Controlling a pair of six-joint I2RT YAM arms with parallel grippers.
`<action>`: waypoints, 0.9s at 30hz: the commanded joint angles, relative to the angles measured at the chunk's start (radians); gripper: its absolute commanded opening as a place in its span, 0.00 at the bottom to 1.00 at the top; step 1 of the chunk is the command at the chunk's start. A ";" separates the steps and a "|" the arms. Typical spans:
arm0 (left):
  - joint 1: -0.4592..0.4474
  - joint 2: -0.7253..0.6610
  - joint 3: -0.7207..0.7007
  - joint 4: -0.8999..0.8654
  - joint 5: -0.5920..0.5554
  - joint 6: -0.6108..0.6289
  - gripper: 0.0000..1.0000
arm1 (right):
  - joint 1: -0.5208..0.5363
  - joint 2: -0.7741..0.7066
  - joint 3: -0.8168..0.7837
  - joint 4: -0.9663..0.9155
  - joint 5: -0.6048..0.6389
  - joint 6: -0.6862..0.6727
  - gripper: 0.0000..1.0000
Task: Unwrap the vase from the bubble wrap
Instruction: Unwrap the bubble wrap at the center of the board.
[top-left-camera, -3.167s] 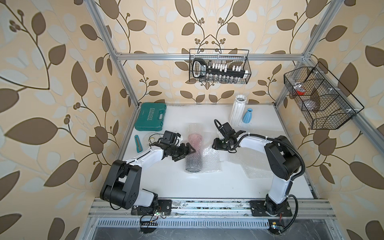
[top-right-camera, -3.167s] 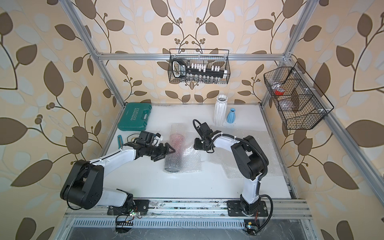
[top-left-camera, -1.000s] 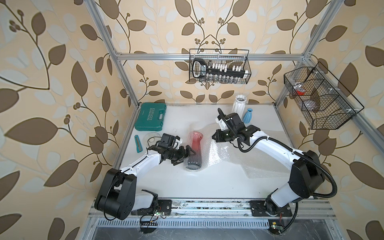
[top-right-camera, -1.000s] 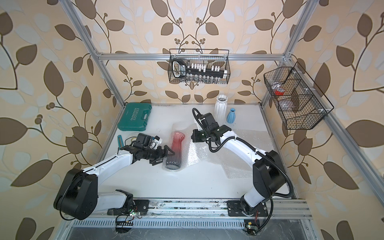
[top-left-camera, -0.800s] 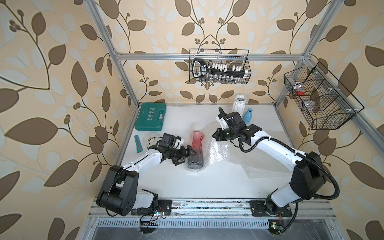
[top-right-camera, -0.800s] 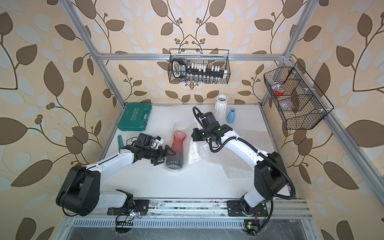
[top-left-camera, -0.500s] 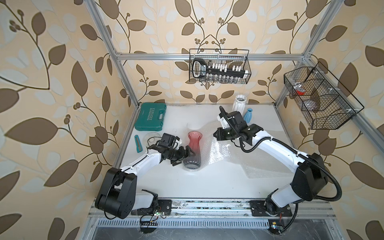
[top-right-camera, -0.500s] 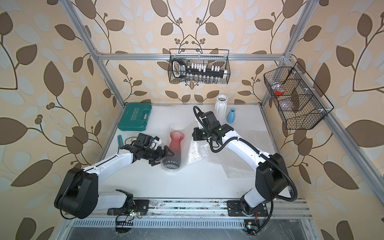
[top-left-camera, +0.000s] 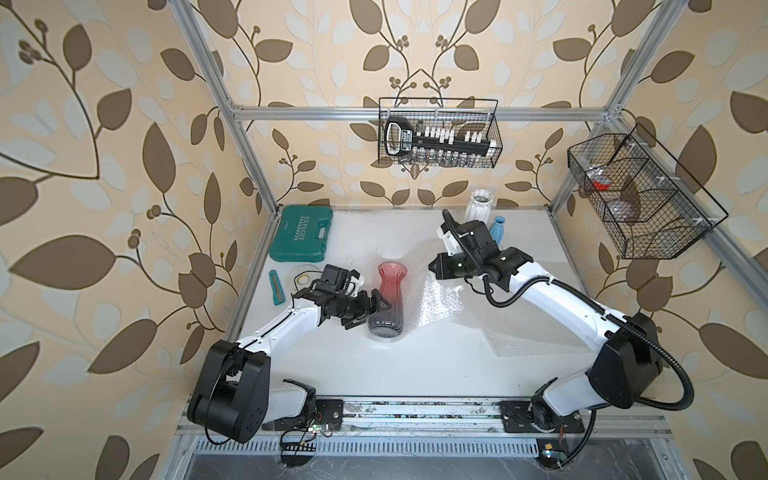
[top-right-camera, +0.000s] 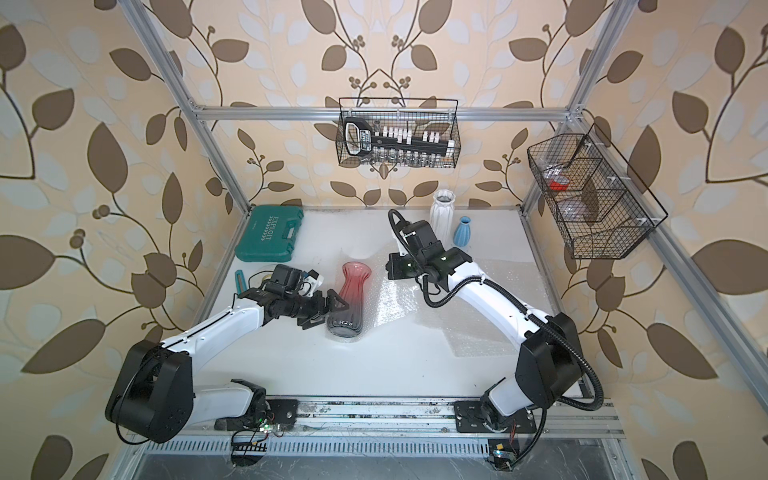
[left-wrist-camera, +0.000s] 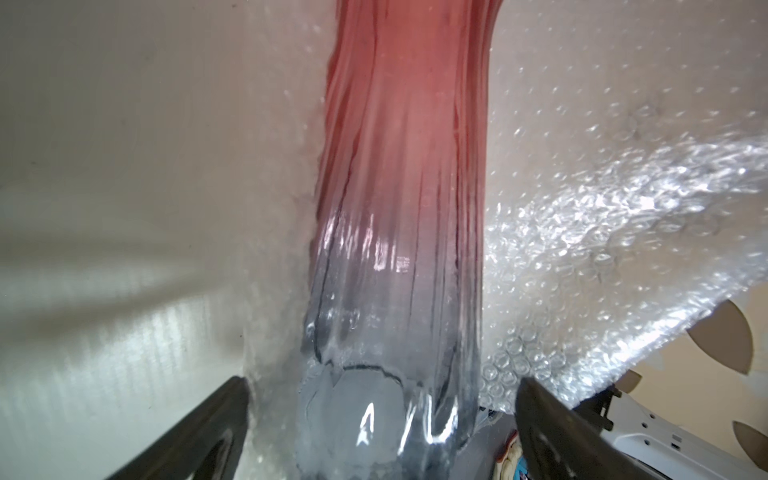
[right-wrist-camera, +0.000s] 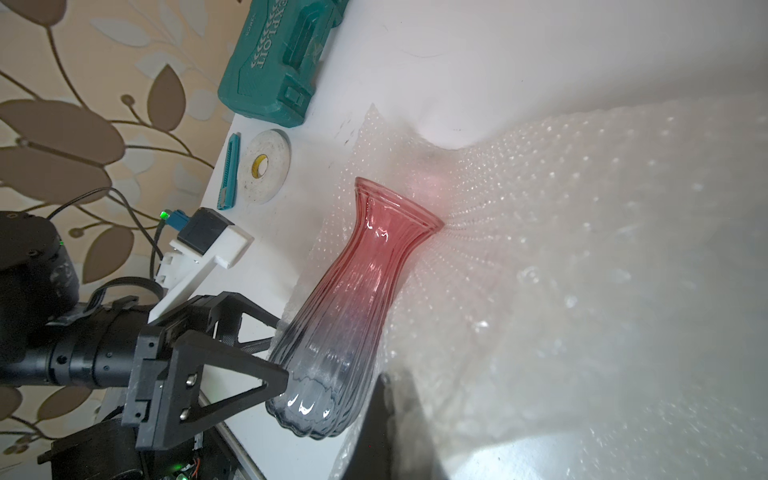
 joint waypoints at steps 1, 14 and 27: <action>-0.005 0.002 0.008 0.032 0.039 -0.012 0.99 | 0.000 -0.029 0.049 0.008 0.031 -0.017 0.00; -0.005 -0.043 0.158 -0.242 -0.198 0.115 0.99 | -0.001 -0.018 0.003 -0.023 0.090 -0.034 0.00; -0.049 0.008 0.311 -0.320 -0.290 0.167 0.99 | -0.014 0.015 -0.087 -0.048 0.131 -0.035 0.00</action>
